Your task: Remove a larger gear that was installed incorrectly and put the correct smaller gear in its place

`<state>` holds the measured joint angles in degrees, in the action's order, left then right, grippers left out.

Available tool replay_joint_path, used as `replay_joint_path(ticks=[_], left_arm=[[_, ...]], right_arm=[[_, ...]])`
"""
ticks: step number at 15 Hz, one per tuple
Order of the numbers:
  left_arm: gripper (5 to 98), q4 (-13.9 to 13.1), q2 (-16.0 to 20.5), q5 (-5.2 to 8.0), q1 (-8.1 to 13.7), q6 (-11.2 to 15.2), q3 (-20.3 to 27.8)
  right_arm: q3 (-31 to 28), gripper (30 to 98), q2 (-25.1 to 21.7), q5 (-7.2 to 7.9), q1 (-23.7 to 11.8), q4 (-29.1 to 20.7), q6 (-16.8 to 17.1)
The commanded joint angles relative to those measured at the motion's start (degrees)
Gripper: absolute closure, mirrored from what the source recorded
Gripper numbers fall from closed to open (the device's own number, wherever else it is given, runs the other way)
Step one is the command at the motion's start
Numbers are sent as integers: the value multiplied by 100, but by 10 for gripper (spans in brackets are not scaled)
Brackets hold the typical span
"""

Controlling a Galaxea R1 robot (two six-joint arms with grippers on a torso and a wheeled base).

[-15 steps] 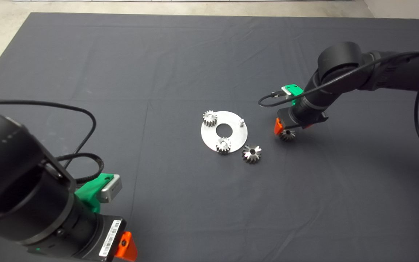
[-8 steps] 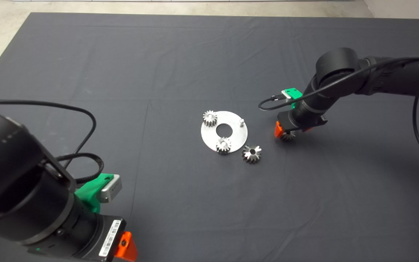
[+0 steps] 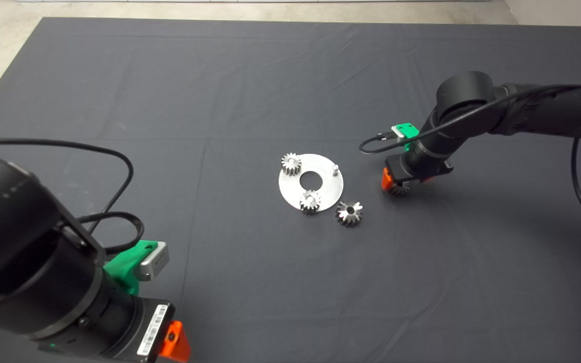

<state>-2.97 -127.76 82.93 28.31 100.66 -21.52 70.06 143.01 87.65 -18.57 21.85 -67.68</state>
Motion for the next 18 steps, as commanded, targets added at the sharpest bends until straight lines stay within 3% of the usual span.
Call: replay_joint_path(ticks=[1,8,13,15,18], left_arm=[[153,16,18,12,70,-2,53],[153,16,18,12,70,-2,43],[153,16,18,12,70,-2,44],[153,16,18,12,70,-2,44],[153,16,18,12,70,-2,44]], right_arm=[[222,505,44,735,-77,355,176],[208,505,146,735,98,372,104],[387,505,476,735,98,332,62],[604,505,584,735,90,-52,62],[682,505,575,735,81,-137,62]])
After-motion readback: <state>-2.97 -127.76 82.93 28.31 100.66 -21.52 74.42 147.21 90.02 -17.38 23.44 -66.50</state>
